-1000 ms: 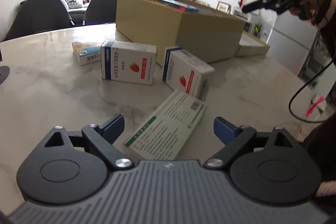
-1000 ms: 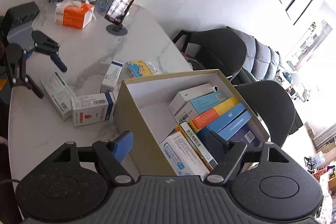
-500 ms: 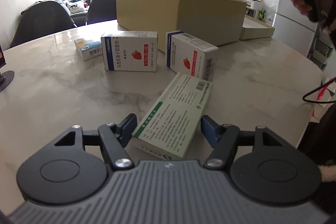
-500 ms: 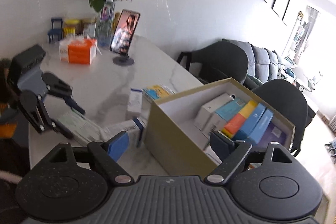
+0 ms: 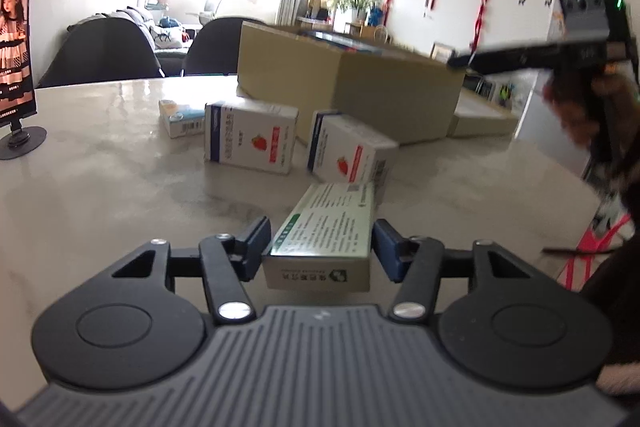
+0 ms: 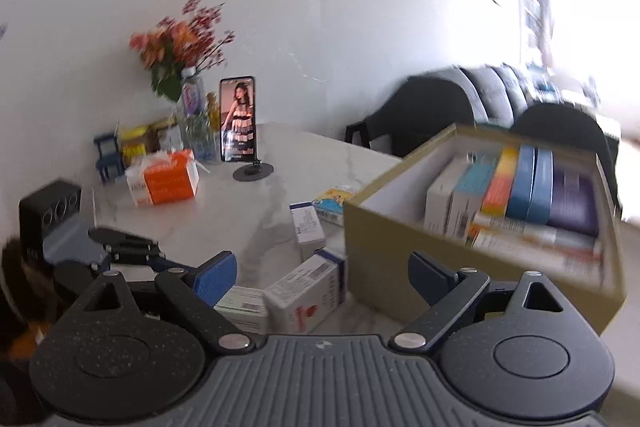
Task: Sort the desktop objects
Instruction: 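Close the left tool on the green-and-white box on the table, then close the right tool on the green-and-white box while the left tool releases it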
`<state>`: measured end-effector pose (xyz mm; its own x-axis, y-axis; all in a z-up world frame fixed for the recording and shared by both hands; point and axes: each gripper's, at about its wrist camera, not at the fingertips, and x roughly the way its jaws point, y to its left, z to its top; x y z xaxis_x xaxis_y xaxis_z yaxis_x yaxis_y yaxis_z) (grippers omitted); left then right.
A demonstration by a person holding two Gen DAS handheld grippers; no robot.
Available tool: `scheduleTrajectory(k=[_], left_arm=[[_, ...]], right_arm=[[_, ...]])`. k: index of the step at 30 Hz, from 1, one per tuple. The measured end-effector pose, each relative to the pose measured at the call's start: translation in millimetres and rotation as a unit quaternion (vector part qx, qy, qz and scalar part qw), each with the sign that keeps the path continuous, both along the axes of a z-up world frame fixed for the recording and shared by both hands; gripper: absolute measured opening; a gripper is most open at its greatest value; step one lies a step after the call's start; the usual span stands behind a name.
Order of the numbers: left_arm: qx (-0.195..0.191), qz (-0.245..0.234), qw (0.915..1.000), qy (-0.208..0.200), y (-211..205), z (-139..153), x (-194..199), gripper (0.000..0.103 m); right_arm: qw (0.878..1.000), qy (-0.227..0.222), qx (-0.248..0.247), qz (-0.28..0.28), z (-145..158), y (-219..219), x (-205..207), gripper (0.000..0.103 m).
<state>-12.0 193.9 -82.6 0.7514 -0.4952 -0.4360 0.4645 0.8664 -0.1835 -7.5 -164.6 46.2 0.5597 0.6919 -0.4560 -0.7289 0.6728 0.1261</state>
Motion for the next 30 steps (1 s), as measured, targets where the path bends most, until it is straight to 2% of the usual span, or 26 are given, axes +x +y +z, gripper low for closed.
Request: scheduleTrajectory(k=[6,10,13,15,19,22,28,30], left_arm=[[-0.038,0.017,0.9991,-0.013,-8,7,-6,0.05],[-0.051,0.019,0.9983,-0.019,-17,11,-10,0.05],[-0.05,0.011,0.9984,-0.025,-26,12,-11,0.05],[-0.051,0.011,0.9983,-0.026,-30,12,-11,0.049],[-0.059,0.017,0.9979,-0.023,-28,13,-10,0.05],[-0.061,0.019,0.9976,-0.026,-28,15,-12,0.05],[-0.071,0.014,0.9966,-0.039,-31,22,-18,0.05],[-0.072,0.005,0.9964,-0.045,-35,25,-19,0.05]], right_arm=[[0.993,0.093,0.069,-0.017,-23,-3,-6,0.09],[0.975,0.184,0.121,-0.031,-43,-6,-6,0.083],[0.947,0.271,0.172,-0.031,-64,-6,-4,0.075],[0.927,0.321,0.191,-0.035,-78,-3,-4,0.065],[0.888,0.392,0.237,-0.046,-100,-3,0,0.059],[0.861,0.424,0.276,-0.043,-108,-7,3,0.059],[0.819,0.47,0.329,-0.035,-120,-12,9,0.058],[0.798,0.486,0.354,-0.03,-125,-14,11,0.058]])
